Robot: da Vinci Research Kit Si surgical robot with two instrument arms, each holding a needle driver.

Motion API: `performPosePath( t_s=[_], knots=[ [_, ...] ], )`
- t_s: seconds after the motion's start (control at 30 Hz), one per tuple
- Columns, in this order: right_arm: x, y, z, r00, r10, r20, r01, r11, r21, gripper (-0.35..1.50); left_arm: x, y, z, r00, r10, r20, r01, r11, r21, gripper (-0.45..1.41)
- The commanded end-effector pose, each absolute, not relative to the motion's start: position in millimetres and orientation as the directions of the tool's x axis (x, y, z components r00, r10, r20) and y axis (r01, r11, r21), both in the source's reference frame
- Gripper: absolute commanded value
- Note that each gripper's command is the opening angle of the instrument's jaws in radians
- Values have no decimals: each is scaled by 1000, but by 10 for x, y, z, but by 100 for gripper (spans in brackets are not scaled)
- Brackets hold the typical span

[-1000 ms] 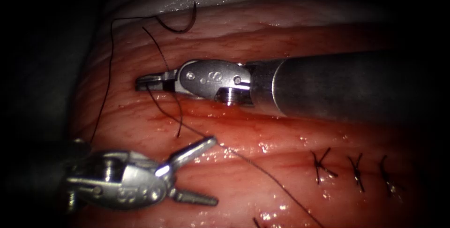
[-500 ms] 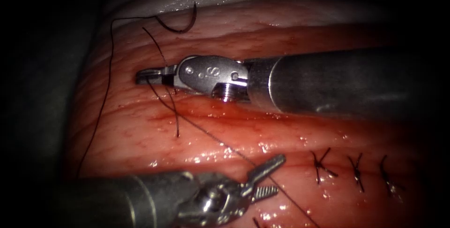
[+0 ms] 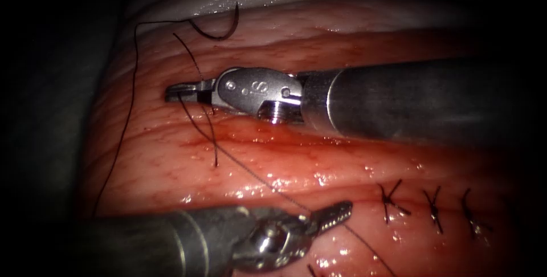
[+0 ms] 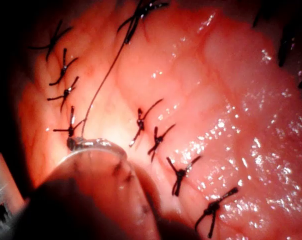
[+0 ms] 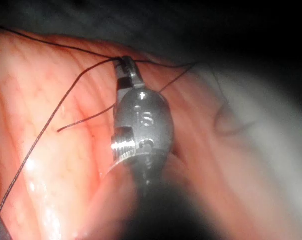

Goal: Wound Closure
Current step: Use the right hand to help the left gripper grab a longer length of suture.

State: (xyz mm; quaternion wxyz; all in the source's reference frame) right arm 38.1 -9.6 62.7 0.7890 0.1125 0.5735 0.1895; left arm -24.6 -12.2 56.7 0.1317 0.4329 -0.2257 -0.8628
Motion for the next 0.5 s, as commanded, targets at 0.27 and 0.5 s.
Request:
performPosePath(
  t_s=[0.27, 0.5],
  knots=[
    [368, -102, 628, 262, 438, -860, -165, 898, 408, -35, -153, -134, 540, -616, -400, -679, -10, -858, 514, -45],
    [353, -112, 618, 250, 443, -861, -168, 895, 412, -35, -72, -147, 520, -658, -371, -656, -22, -861, 509, -45]
  ],
)
